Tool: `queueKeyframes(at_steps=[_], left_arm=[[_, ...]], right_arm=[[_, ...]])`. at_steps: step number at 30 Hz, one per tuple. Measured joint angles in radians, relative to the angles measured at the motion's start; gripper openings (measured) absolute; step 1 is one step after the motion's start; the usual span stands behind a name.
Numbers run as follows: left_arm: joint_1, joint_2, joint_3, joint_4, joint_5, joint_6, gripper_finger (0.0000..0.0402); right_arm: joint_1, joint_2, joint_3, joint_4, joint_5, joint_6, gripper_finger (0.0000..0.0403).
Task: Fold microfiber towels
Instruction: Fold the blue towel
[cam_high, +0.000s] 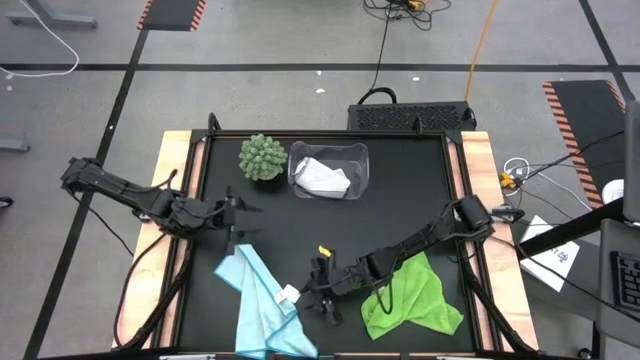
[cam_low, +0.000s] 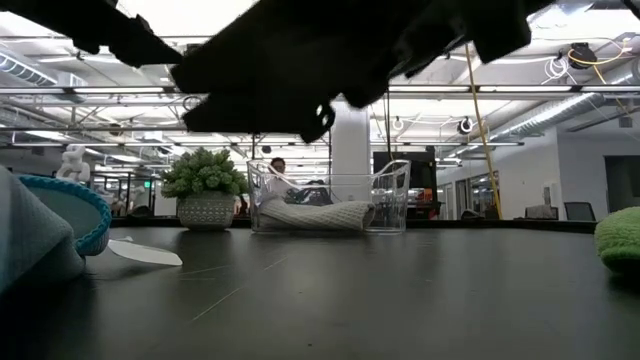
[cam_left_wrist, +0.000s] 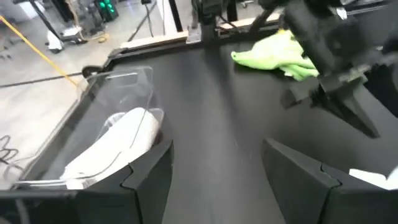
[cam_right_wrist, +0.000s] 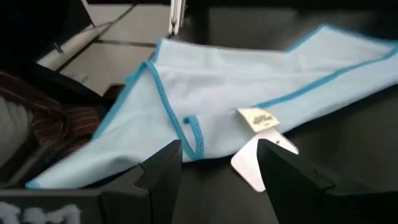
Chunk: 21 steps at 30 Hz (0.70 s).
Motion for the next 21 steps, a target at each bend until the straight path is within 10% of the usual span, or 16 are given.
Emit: queueKeyframes(at_steps=[21], left_arm=[[-0.002, -0.008, 0.0, -0.054, 0.039, -0.034, 0.0243]], right_arm=[[0.025, 0.136, 0.214, -0.149, 0.053, -0.017, 0.0199]])
